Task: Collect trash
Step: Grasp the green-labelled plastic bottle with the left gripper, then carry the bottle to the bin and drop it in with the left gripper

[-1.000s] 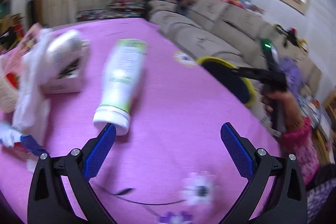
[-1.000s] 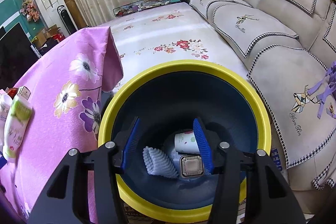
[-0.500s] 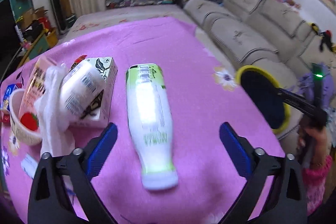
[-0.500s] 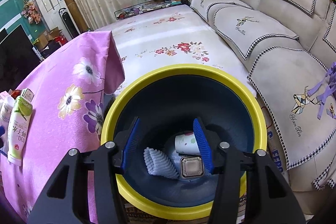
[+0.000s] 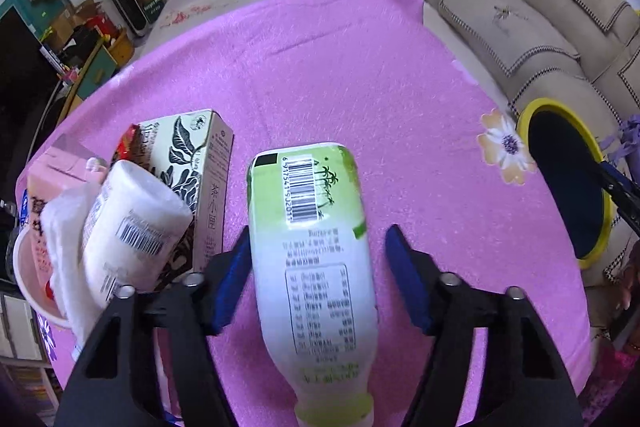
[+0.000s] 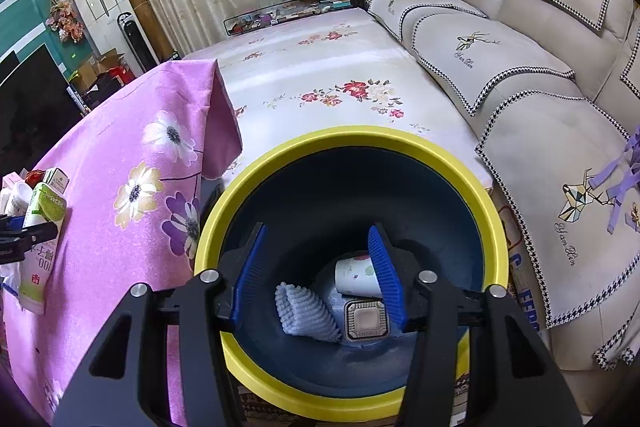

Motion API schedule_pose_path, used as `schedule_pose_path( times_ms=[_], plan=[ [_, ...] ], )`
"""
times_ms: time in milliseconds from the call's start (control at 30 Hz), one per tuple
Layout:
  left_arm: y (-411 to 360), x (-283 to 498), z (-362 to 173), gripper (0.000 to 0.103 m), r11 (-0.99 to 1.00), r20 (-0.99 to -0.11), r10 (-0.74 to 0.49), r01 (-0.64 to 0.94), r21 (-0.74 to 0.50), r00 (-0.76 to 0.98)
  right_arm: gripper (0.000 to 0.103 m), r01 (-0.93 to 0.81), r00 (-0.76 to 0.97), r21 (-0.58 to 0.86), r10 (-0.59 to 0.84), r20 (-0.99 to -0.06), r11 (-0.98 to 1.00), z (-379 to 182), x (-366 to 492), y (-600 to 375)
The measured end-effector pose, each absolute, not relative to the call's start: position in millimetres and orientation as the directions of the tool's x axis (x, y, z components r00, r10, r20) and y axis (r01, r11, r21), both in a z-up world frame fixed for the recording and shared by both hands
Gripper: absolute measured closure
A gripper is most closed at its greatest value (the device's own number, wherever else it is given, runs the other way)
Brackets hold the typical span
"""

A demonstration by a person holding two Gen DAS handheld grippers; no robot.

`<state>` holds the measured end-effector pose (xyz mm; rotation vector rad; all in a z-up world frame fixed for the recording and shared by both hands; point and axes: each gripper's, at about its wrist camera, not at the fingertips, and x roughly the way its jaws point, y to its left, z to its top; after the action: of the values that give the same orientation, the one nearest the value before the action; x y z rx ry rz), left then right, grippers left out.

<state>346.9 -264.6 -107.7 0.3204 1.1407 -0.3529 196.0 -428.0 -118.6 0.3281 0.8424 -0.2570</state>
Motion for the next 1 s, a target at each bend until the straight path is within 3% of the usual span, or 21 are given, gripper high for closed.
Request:
schedule_pose_path(
  times_ms=[67, 633, 1000],
  plan=[
    [-265, 350, -110, 0.05, 0.896, -0.922, -0.099, 0.436, 0.08, 0.373, 0.053, 0.352, 0.64, 0.184, -0.092, -0.763, 0.918, -119, 195, -430],
    [-257, 276, -17, 0.052, 0.866, -0.785, -0.302, 0.5, 0.011, 0.54, 0.053, 0.348, 0.691, 0.212, -0.097, -0.716, 0.913, -97, 159, -433],
    [-314, 233, 16, 0.052, 0.79, -0.752, -0.41, 0.613, -0.01, 0.516, 0.053, 0.378, 0.726, 0.197, -0.158, -0.67, 0.905, -77, 116, -447]
  ],
)
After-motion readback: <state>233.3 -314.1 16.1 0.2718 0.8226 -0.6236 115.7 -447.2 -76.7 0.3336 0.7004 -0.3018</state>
